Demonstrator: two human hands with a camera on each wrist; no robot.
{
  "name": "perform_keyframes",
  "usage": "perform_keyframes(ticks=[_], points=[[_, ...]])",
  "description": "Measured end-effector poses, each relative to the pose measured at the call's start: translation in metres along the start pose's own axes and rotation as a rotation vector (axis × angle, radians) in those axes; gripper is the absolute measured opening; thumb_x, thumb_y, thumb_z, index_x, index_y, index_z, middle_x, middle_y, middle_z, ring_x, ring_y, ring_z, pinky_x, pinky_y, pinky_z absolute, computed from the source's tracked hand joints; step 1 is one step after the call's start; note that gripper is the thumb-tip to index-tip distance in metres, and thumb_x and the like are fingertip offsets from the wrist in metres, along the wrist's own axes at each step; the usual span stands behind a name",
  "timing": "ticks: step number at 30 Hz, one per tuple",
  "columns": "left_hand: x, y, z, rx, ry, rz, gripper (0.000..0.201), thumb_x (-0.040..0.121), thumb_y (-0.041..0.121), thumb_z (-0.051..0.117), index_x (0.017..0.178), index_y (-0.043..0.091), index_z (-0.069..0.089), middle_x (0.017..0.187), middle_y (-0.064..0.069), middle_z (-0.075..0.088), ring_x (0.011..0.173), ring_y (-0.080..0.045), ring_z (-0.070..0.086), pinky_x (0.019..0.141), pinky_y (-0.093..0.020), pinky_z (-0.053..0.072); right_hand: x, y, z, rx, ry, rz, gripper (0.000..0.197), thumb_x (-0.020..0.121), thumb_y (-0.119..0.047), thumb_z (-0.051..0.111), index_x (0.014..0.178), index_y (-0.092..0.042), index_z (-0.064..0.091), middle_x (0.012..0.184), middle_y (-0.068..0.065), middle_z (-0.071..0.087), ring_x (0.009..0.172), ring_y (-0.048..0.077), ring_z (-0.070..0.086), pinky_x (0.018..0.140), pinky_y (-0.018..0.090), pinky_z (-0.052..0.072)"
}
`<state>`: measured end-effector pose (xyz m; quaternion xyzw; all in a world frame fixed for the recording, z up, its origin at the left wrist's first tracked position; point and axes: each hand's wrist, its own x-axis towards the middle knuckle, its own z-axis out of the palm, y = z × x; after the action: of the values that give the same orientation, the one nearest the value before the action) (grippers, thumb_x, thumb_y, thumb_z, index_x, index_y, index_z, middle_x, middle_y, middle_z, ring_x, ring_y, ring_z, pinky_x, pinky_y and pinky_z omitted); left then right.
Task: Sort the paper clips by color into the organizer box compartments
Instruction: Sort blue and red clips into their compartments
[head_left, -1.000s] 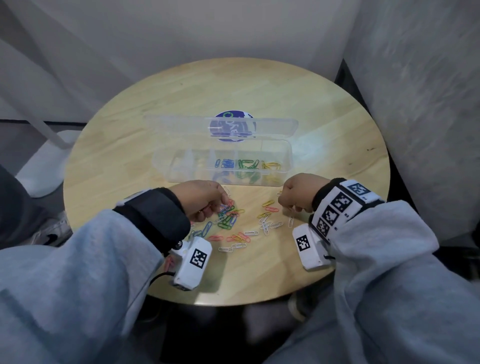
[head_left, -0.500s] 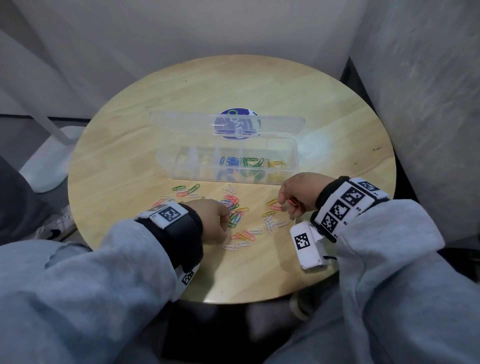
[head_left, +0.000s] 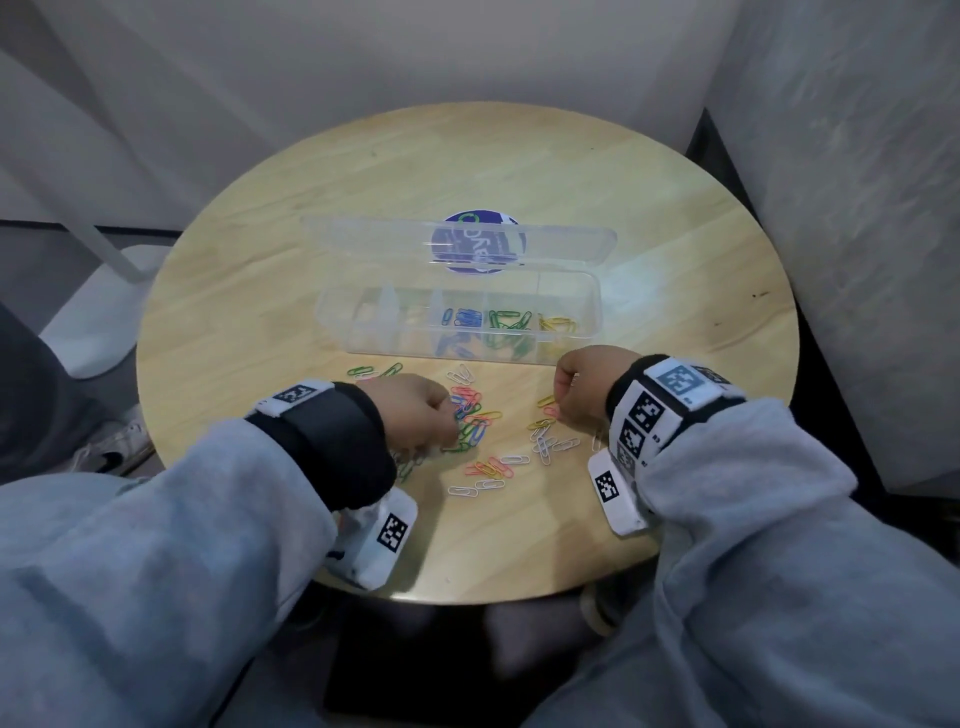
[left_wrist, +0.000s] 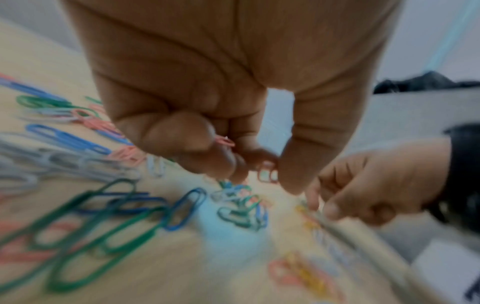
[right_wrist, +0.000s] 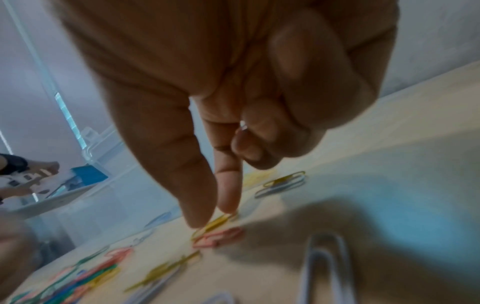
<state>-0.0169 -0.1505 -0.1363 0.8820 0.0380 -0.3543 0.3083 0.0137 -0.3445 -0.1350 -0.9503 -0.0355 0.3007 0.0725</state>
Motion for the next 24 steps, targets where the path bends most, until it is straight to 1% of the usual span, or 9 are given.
perform_keyframes(ticks=[2,5,8,10,13,16,18,21,24], points=[[-0.001,0.002,-0.005,-0.265,-0.011,0.007,0.027,0.079,0.002,0.057,0.058,0.013,0.043,0.068,-0.014,0.055,0.052,-0.020,0.049,0.049,-0.022,0.045,0.000,-0.005,0.001,-0.031,-0.031,-0.014,0.004,0.087,-0.015,0.053,0.088,-0.018,0.056,0.095,0.000,0.061,0.082,0.018,0.052,0.062,0.024,0.041],[-0.004,0.004,-0.009,-0.523,-0.022,0.030,0.038,0.087,-0.009,0.042,0.056,0.011,0.038,0.061,-0.010,0.054,0.038,-0.011,0.052,0.039,-0.015,0.046,0.002,-0.013,0.001,-0.109,-0.080,0.006,0.017,0.089,-0.015,0.051,0.072,-0.016,0.046,0.075,-0.001,0.048,0.082,0.020,0.048,0.069,0.026,0.041],[-0.004,0.005,-0.011,-0.641,-0.037,0.069,0.041,0.086,-0.013,0.037,0.054,0.013,0.037,0.058,-0.008,0.052,0.034,-0.009,0.048,0.033,-0.012,0.040,0.007,-0.018,0.001,-0.199,-0.139,0.015,0.014,0.089,-0.018,0.047,0.093,-0.011,0.058,0.091,0.004,0.054,0.084,0.022,0.051,0.077,0.028,0.044],[-0.004,0.006,-0.011,-0.631,-0.022,0.060,0.040,0.086,-0.012,0.039,0.056,0.015,0.036,0.057,-0.007,0.047,0.033,-0.007,0.041,0.032,-0.010,0.031,0.008,-0.019,0.002,-0.218,-0.154,0.021,0.014,0.087,-0.019,0.047,0.092,-0.013,0.058,0.093,0.005,0.056,0.083,0.021,0.053,0.077,0.028,0.047],[-0.002,0.007,-0.006,-0.392,0.004,0.047,0.031,0.083,-0.002,0.055,0.062,0.017,0.043,0.054,-0.001,0.041,0.042,-0.010,0.032,0.039,-0.015,0.022,0.006,-0.016,0.000,-0.152,-0.129,0.015,0.009,0.082,-0.016,0.050,0.076,-0.012,0.054,0.080,0.005,0.054,0.076,0.022,0.052,0.063,0.026,0.043],[-0.003,0.012,0.004,0.064,0.061,0.079,0.015,0.077,0.017,0.067,0.071,0.023,0.054,0.051,0.012,0.050,0.048,-0.005,0.045,0.046,-0.018,0.033,-0.001,-0.009,-0.008,0.031,-0.064,-0.006,0.008,0.083,-0.018,0.054,0.078,-0.012,0.054,0.077,0.004,0.054,0.073,0.021,0.052,0.062,0.027,0.041],[-0.004,0.014,0.013,0.290,0.111,0.060,0.010,0.073,0.026,0.067,0.073,0.025,0.058,0.058,0.011,0.052,0.059,-0.007,0.050,0.054,-0.021,0.037,-0.006,-0.005,-0.013,0.128,-0.033,-0.027,0.010,0.084,-0.021,0.057,0.082,-0.011,0.054,0.072,0.002,0.053,0.062,0.018,0.048,0.059,0.026,0.040],[-0.002,0.016,0.025,0.470,0.147,0.045,0.007,0.071,0.027,0.064,0.077,0.026,0.061,0.067,0.009,0.052,0.068,-0.012,0.051,0.056,-0.021,0.038,-0.011,-0.002,-0.015,0.197,-0.061,-0.037,0.012,0.085,-0.016,0.056,0.078,-0.010,0.049,0.064,0.002,0.050,0.053,0.017,0.043,0.052,0.025,0.036],[0.000,0.018,0.030,0.519,0.124,0.053,0.004,0.075,0.025,0.064,0.078,0.025,0.062,0.069,0.007,0.054,0.073,-0.014,0.053,0.052,-0.019,0.035,-0.015,-0.001,-0.016,0.252,-0.083,-0.060,0.012,0.086,-0.012,0.054,0.077,-0.009,0.047,0.068,0.006,0.054,0.052,0.019,0.044,0.053,0.024,0.038]])
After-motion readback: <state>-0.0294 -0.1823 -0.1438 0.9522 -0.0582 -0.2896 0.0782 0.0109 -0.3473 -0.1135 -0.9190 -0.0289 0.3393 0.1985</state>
